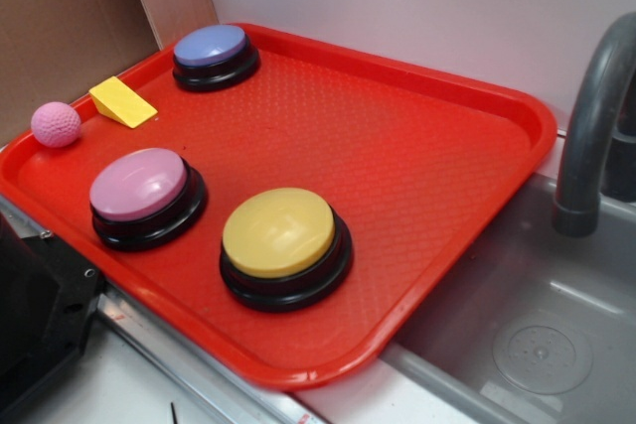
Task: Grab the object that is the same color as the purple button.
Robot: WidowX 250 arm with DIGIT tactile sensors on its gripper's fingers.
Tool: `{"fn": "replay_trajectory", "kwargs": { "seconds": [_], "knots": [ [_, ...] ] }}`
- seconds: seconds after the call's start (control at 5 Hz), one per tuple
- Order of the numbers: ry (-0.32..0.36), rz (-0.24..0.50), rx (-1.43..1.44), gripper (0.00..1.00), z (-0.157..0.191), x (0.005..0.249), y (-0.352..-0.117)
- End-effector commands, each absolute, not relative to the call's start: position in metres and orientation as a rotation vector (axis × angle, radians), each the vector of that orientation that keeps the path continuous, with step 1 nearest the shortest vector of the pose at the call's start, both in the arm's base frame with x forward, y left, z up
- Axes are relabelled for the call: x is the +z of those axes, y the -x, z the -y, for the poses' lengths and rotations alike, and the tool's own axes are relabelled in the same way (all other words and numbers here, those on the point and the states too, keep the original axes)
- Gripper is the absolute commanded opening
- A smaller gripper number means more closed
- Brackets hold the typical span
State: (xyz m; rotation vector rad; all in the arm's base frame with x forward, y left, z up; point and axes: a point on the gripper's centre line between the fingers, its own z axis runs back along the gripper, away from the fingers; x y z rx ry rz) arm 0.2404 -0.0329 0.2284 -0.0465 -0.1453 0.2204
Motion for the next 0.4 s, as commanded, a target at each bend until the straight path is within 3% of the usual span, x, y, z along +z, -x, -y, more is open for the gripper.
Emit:
{"fn": "replay_trajectory", "kwargs": {
  "seconds": [0.0, 0.2],
  "knots": [
    [0.025, 0.193, 0.240, 0.00, 0.0174, 0.2504, -0.2351],
    [0.044, 0.183, 0.243, 0.00, 0.0127, 0.2439, -0.2355]
  ]
}}
